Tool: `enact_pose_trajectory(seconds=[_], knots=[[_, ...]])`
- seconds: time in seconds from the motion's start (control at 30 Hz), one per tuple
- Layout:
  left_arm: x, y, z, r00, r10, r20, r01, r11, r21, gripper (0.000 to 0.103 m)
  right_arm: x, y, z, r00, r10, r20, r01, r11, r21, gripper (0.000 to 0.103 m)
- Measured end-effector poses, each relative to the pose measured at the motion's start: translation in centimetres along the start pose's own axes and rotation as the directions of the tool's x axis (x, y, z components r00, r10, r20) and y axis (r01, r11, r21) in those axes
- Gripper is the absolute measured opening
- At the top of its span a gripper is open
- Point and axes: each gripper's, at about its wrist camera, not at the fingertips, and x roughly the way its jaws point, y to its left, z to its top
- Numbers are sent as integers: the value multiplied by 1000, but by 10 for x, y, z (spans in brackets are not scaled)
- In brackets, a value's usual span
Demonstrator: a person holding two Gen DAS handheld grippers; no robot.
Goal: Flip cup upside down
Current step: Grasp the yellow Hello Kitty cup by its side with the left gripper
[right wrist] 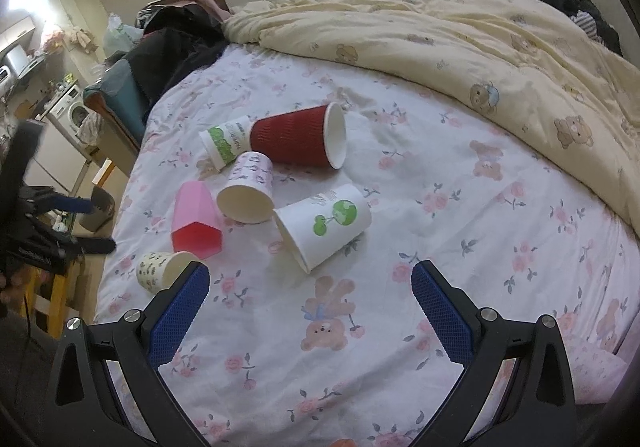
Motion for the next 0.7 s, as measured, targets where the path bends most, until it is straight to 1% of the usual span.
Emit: enact_pose_trajectory(seconds=[0.03, 0.07, 0.1, 0.13, 0.2, 0.27, 0.3, 0.33, 0.37, 0.4, 0.47, 0.57, 0.63, 0.7], knots=[[11, -8, 1, 999, -11, -52, 15, 996, 84, 96, 1, -2, 0, 1000, -2, -4, 2, 1000, 5, 103], [18, -15, 2, 997, -5, -76, 16, 989, 146, 96, 2, -3, 0, 1000, -4, -7, 4, 1000, 11, 103], [26, -22, 2, 995, 11, -100, 11, 976, 219, 96, 3, -5, 0, 1000, -5, -9, 5, 1000, 16, 103], [33, -28, 1, 992, 27, -120, 7, 964, 267, 95, 3, -6, 0, 1000, -5, -11, 6, 1000, 20, 103], [48, -35, 2, 985, 39, -166, 19, 943, 333, 90, 4, -8, 1, 1000, -9, -13, 9, 1000, 25, 103], [64, -43, 1, 978, 69, -198, 18, 914, 406, 82, 5, -10, 0, 1000, -11, -13, 12, 1000, 26, 103], [69, -45, 1, 975, 81, -208, 16, 905, 425, 80, 5, -10, 1, 1000, -13, -14, 14, 1000, 27, 103], [78, -49, 0, 969, 97, -229, 17, 892, 451, 75, 5, -11, 1, 1000, -15, -15, 16, 999, 30, 103], [83, -51, -1, 966, 108, -234, 15, 883, 469, 72, 6, -11, 1, 1000, -15, -16, 16, 999, 32, 103], [87, -54, -2, 965, 123, -230, 5, 872, 490, 72, 7, -12, 2, 1000, -16, -17, 16, 999, 33, 103], [94, -58, -2, 966, 141, -217, -10, 858, 514, 65, 7, -12, 2, 1000, -17, -20, 18, 999, 35, 103], [97, -57, -7, 970, 145, -193, -26, 857, 514, 63, 7, -12, 1, 1000, -19, -19, 19, 999, 32, 103], [97, -61, -15, 975, 133, -178, -22, 855, 518, 59, 6, -12, 2, 1000, -15, -18, 16, 999, 36, 103], [93, -60, -26, 977, 111, -180, -9, 871, 491, 59, 4, -13, 2, 1000, -12, -13, 12, 999, 39, 103]])
